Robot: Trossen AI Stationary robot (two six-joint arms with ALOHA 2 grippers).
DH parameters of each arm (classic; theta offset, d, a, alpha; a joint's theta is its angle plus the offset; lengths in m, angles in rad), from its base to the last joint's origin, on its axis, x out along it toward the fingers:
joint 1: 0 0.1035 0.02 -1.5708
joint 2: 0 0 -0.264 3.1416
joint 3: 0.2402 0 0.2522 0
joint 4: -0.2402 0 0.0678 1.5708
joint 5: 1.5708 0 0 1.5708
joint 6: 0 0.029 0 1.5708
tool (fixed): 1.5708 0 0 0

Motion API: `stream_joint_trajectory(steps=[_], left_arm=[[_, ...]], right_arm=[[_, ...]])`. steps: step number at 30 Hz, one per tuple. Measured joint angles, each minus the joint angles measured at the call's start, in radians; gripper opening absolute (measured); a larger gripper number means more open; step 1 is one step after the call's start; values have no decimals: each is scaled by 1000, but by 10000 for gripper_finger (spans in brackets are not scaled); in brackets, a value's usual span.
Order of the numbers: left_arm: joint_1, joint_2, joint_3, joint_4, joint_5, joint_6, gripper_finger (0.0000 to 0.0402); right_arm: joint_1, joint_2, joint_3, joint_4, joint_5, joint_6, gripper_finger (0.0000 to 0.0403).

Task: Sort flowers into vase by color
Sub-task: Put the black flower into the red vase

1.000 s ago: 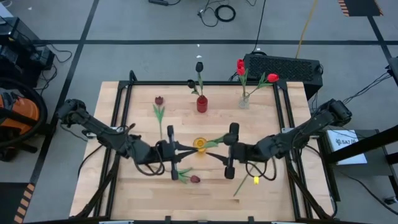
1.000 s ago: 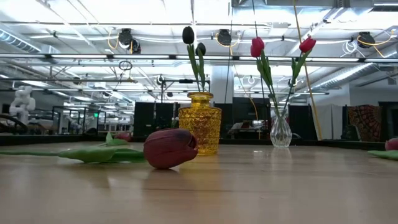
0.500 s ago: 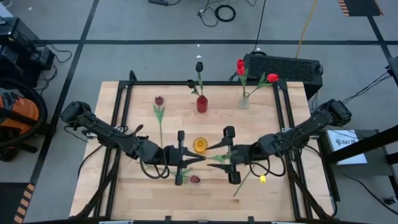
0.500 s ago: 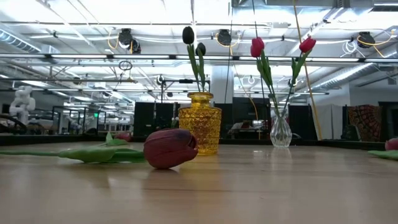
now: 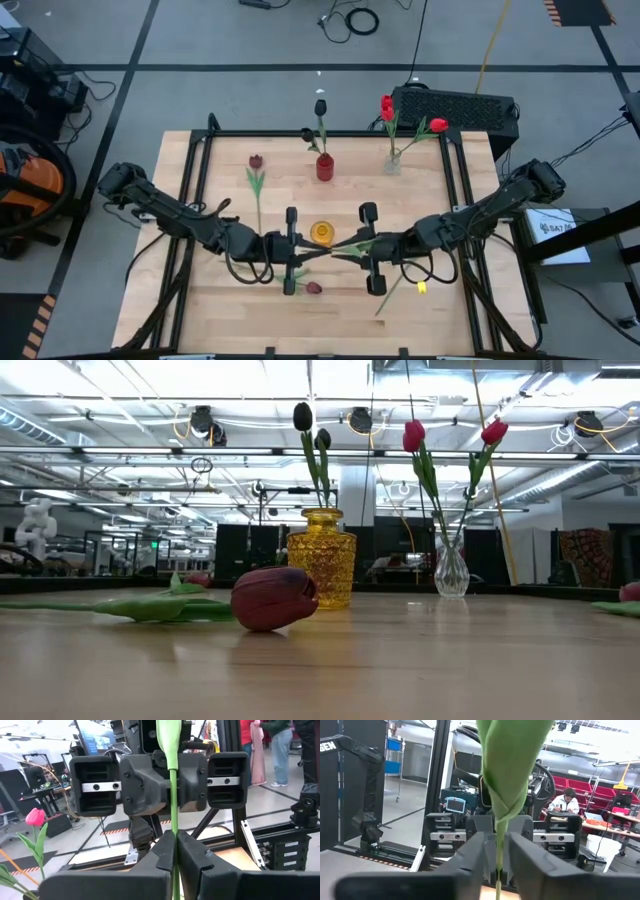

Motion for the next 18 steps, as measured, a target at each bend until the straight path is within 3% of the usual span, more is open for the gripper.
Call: stream_joint_trajectory(steps=[4, 9, 13, 18], left_arm=[[-3, 0, 0, -16, -17, 7, 44], [-10, 0, 0, -99, -136, -25, 110], [-42, -28, 0, -202, -317, -27, 164], [-103, -98, 0, -381, -632, -74, 199]], right_arm=[[0, 0, 0, -17, 6, -1, 10], [0, 0, -1, -18, 32, 4, 12], [0, -15, -1, -68, 129, -9, 4], [-68, -47, -2, -158, 186, -15, 3]])
